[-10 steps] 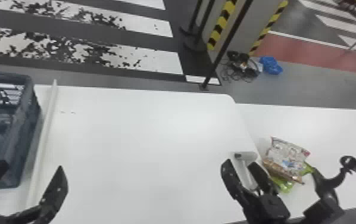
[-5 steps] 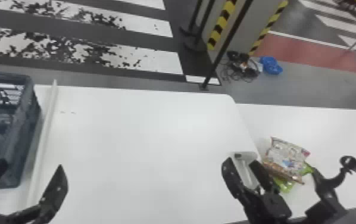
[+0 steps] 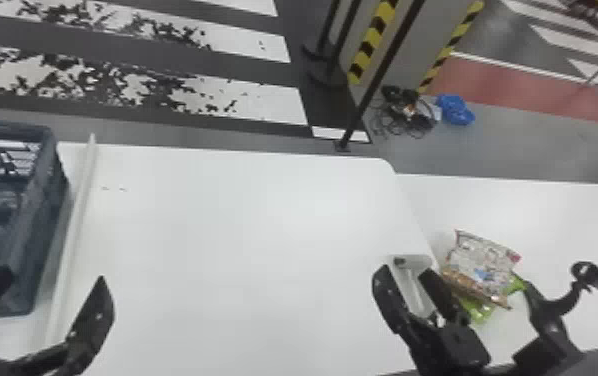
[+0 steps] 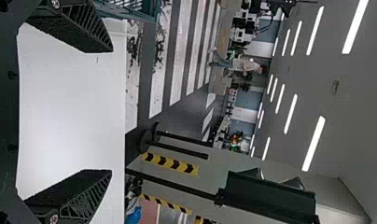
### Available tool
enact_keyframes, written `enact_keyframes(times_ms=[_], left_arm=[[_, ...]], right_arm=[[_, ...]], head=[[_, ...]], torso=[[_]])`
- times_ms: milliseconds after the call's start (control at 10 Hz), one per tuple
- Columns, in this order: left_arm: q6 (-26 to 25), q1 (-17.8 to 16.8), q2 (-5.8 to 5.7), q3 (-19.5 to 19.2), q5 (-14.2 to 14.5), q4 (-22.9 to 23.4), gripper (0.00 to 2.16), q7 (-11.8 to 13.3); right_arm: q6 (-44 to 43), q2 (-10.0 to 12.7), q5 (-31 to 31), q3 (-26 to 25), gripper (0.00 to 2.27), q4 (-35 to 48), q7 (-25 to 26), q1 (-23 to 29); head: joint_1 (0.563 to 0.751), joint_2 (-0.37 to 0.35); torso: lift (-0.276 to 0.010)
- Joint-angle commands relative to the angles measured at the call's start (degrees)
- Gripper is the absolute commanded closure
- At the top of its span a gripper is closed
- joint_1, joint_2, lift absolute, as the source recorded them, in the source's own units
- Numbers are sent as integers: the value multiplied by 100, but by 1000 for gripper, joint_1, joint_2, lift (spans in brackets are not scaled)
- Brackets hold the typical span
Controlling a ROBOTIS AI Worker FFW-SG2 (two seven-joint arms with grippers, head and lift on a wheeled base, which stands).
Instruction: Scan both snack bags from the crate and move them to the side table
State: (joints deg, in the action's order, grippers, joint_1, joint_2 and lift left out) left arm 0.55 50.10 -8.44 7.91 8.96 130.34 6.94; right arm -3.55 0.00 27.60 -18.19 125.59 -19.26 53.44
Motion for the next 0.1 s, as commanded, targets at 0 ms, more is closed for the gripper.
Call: enact_keyframes(times_ms=[0], left_arm=[[1, 0, 0, 0, 0, 0, 66, 0]], right_arm=[[0, 5, 0, 0, 124, -8, 2, 0]], head=[[695, -350]], torso=[[-29]])
